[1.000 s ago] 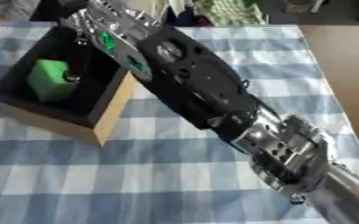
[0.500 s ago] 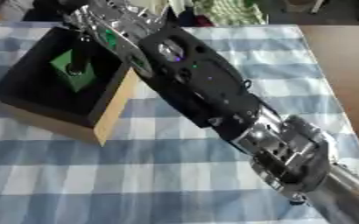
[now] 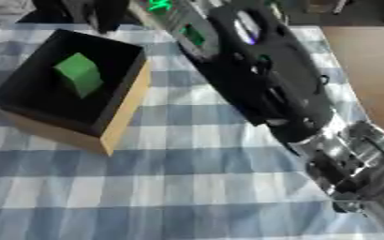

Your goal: Pick up objects on the table and place them in the box.

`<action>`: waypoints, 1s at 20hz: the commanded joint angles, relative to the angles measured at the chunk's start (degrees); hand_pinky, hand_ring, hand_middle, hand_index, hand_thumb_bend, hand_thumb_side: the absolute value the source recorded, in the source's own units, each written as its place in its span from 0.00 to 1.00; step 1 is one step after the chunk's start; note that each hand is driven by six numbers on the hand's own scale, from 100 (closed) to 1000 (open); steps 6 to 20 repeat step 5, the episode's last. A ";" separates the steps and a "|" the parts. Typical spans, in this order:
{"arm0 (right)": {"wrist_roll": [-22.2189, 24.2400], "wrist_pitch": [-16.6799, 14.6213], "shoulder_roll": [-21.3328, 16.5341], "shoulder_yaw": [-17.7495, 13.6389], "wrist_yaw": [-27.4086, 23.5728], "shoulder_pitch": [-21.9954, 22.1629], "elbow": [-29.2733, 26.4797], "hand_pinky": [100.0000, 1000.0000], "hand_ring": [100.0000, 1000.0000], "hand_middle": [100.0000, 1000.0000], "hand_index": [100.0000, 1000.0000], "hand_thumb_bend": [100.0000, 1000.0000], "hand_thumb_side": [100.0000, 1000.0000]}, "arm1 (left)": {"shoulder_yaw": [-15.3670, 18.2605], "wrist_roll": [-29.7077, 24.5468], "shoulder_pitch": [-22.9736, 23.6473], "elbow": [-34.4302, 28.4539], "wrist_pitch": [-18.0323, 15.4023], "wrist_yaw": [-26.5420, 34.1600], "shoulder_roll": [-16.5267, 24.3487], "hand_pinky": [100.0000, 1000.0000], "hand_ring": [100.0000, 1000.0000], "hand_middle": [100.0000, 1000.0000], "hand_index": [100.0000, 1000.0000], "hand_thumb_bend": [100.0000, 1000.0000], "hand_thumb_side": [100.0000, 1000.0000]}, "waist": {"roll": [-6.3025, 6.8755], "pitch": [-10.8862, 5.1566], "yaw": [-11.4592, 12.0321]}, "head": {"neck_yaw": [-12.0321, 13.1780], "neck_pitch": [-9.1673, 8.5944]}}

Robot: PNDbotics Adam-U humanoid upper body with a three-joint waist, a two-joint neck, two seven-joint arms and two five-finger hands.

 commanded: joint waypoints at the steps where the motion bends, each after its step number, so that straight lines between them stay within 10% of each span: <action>1: 5.65 9.88 -5.50 -3.88 -2.55 1.36 -10.19 0.92 0.93 0.76 0.82 0.00 0.00 | 0.46 0.35 -0.61 -0.82 -0.05 -0.22 0.66 0.57 0.69 0.54 0.69 0.25 0.31 | 0.46 -1.43 -0.16 | 0.80 0.09; 5: 1.01 12.38 -9.71 -8.21 -5.85 6.00 -16.58 0.90 0.91 0.73 0.79 0.00 0.00 | 0.57 0.50 -0.58 -0.82 -0.04 -0.39 0.72 0.57 0.69 0.54 0.69 0.25 0.31 | 0.70 -1.47 -0.58 | 1.36 -0.03; 20: 1.01 12.38 -9.71 -8.21 -5.85 6.00 -16.58 0.90 0.91 0.73 0.79 0.00 0.00 | 0.57 0.50 -0.58 -0.82 -0.04 -0.39 0.72 0.57 0.69 0.54 0.69 0.25 0.31 | 0.70 -1.47 -0.58 | 1.36 -0.03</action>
